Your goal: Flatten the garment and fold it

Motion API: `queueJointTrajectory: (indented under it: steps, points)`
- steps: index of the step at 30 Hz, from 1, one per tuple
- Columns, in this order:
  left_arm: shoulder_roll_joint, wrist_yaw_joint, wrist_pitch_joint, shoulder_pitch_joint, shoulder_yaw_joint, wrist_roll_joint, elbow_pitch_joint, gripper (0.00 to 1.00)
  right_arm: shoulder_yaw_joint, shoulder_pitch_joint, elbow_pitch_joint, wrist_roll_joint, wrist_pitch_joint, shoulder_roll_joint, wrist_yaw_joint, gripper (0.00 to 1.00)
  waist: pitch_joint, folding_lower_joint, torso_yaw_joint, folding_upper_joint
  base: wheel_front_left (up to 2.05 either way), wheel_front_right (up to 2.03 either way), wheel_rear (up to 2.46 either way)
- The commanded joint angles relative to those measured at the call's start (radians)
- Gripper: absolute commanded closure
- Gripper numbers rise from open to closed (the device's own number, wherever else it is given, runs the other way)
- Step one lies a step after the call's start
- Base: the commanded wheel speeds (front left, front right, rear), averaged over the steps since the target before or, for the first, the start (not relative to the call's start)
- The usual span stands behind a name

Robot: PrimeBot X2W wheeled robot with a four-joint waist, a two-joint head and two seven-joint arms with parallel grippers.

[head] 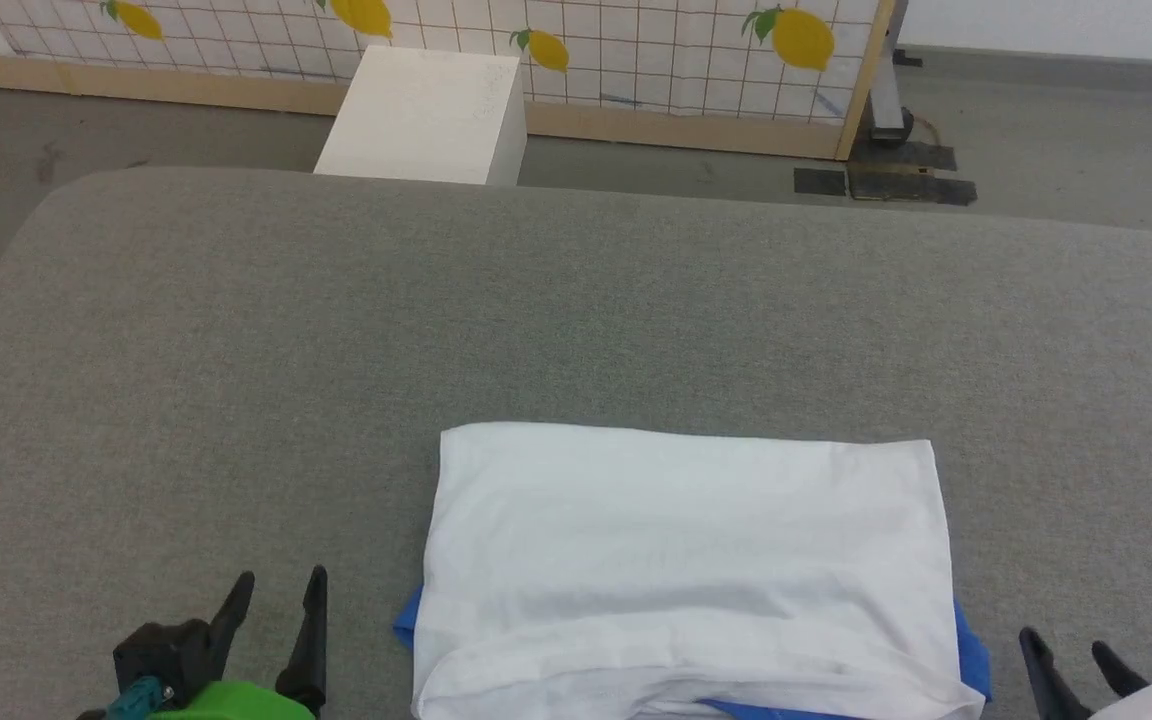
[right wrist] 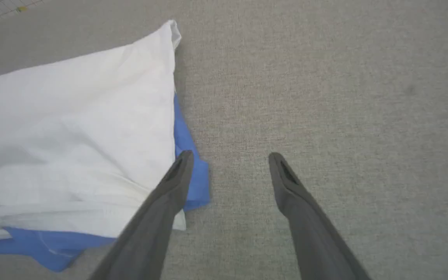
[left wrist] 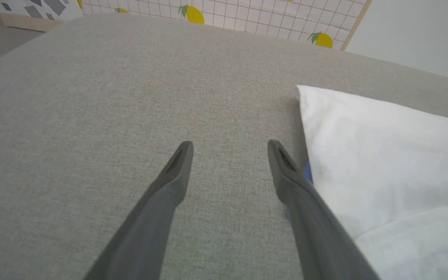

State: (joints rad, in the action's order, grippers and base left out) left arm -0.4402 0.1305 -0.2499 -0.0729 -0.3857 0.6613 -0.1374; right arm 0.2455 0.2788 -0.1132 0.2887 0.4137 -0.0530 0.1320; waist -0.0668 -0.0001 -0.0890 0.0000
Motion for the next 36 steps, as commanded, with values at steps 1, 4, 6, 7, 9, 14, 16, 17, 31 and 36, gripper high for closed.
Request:
queueJointTrajectory:
  steps: [1, 4, 6, 7, 9, 14, 16, 17, 31, 36]
  points:
    - [0.011, 0.011, -0.009, 0.031, 0.014, -0.033, 0.010, 0.00, 0.000, -0.029, -0.008, 0.022, -0.037, 0.002, -0.001, 0.00, 0.001, 0.0001, -0.002, 0.0000, 0.00, 0.00, 0.00]
    - [0.051, 0.020, -0.011, 0.065, 0.060, -0.102, 0.036, 0.00, -0.012, -0.061, 0.003, 0.049, -0.102, 0.003, -0.001, 0.00, 0.003, 0.0001, -0.006, 0.0000, 0.00, 0.00, 0.00]
    - [0.083, 0.016, -0.011, 0.081, 0.100, -0.160, 0.055, 0.00, -0.026, -0.089, 0.032, 0.066, -0.146, 0.003, -0.001, 0.00, 0.005, 0.0001, -0.006, 0.0000, 0.00, 0.00, 0.00]
    - [0.096, 0.012, -0.011, 0.086, 0.115, -0.180, 0.060, 0.00, -0.033, -0.101, 0.048, 0.069, -0.160, 0.003, -0.001, 0.00, 0.005, 0.0001, -0.006, 0.0000, 0.00, 0.00, 0.00]
    - [0.122, 0.002, -0.012, 0.096, 0.147, -0.224, 0.066, 0.00, -0.047, -0.127, 0.095, 0.080, -0.183, 0.003, -0.001, 0.00, 0.006, 0.0001, -0.006, 0.0000, 0.00, 0.00, 0.00]
    - [0.183, -0.038, -0.012, 0.119, 0.213, -0.304, 0.055, 0.00, -0.075, -0.188, 0.228, 0.101, -0.170, 0.003, -0.001, 0.00, 0.007, 0.0001, -0.005, 0.0000, 0.00, 0.00, 0.00]
    - [0.204, -0.058, -0.012, 0.129, 0.228, -0.331, 0.048, 0.00, -0.075, -0.215, 0.277, 0.093, -0.144, 0.003, -0.001, 0.00, 0.005, 0.0001, -0.004, 0.0000, 0.00, 0.00, 0.00]
    - [0.212, -0.066, -0.012, 0.132, 0.234, -0.342, 0.044, 0.00, -0.076, -0.227, 0.297, 0.090, -0.131, 0.003, -0.001, 0.00, 0.003, 0.0001, -0.004, 0.0000, 0.00, 0.00, 0.00]
    - [0.292, -0.168, -0.012, 0.180, 0.295, -0.459, 0.011, 0.00, -0.144, -0.285, 0.470, 0.085, 0.133, 0.003, -0.001, 0.78, -0.001, 0.0001, -0.012, 0.0000, 0.00, 0.00, 0.00]
    - [0.301, -0.190, -0.012, 0.188, 0.302, -0.478, -0.007, 0.00, -0.167, -0.278, 0.435, 0.118, 0.106, 0.003, -0.001, 1.00, 0.005, 0.0001, -0.005, 0.0000, 0.00, 0.00, 0.00]
